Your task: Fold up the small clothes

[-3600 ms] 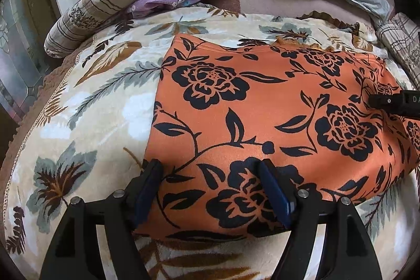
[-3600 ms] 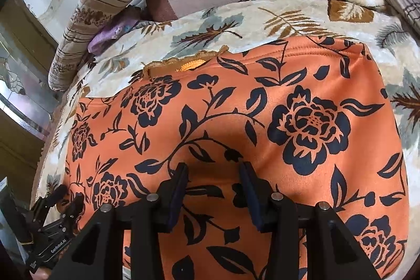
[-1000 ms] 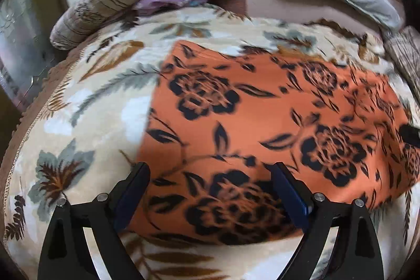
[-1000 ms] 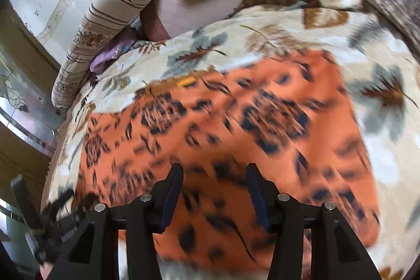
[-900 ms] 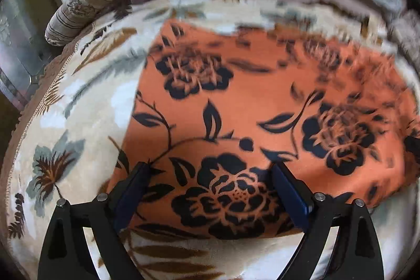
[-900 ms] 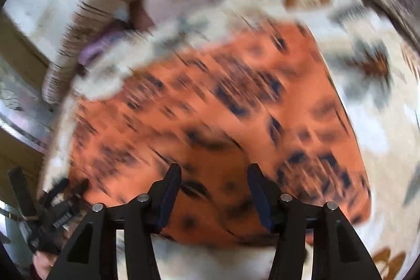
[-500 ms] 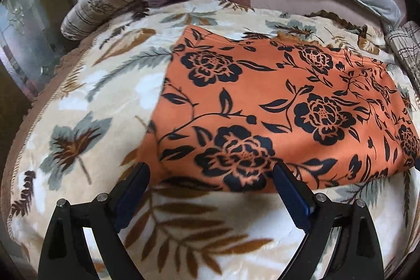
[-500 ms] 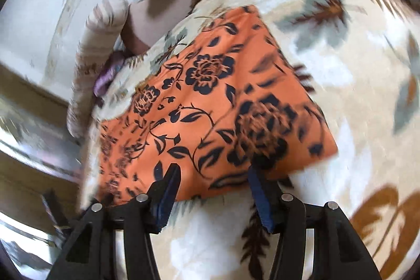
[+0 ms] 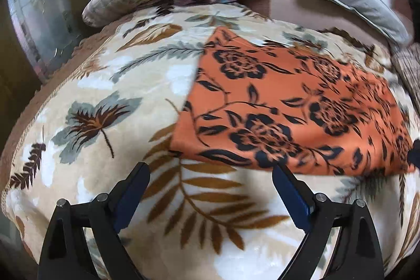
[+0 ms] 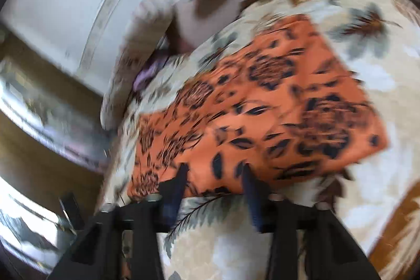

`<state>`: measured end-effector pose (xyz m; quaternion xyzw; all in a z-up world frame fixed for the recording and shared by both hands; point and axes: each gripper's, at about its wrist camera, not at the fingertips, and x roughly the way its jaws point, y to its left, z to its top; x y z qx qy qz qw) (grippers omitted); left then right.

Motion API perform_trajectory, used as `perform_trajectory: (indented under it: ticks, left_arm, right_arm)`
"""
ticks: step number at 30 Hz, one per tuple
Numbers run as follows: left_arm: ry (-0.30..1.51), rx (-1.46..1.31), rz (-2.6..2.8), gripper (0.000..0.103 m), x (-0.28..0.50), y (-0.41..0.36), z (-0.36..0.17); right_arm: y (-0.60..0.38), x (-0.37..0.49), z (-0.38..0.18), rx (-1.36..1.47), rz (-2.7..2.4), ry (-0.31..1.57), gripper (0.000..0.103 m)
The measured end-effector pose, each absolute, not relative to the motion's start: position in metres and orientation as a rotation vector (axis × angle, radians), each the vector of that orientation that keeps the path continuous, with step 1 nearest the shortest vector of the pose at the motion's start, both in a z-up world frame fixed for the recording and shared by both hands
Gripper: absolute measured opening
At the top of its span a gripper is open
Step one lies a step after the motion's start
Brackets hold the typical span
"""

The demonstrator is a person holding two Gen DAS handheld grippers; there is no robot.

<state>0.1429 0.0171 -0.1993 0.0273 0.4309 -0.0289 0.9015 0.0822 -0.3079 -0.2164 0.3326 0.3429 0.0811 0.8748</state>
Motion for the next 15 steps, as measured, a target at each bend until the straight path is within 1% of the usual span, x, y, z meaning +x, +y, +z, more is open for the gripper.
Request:
perform_trajectory:
  ticks: [5,8,9,10,11,13,15]
  left_arm:
    - [0.887,0.015,-0.039,0.095,0.152,0.026,-0.200]
    - [0.867,0.039,-0.030,0.095,0.160,0.020,-0.200]
    - [0.885,0.041,-0.022,0.095,0.167,0.018,-0.205]
    - [0.906,0.037,-0.016,0.095,0.172,0.017,-0.209]
    - [0.938,0.034,-0.007,0.095,0.179,0.016,-0.216]
    - [0.996,0.022,0.009,0.095,0.190,0.018,-0.228]
    - [0.993,-0.023,0.004,0.095,0.191,0.023,-0.227]
  right_arm:
    - [-0.274,0.116,-0.217,0.655,0.224,0.741,0.038]
    - [-0.267,0.135,-0.230,0.651,0.228,0.788,0.038]
    - [-0.264,0.141,-0.238,0.643,0.219,0.825,0.038]
    - [-0.262,0.149,-0.253,0.632,0.199,0.902,0.039]
    - [-0.261,0.153,-0.263,0.638,0.186,0.948,0.036]
    - [-0.268,0.150,-0.266,0.697,0.204,0.930,0.034]
    - [-0.278,0.145,-0.262,0.747,0.231,0.944,0.036]
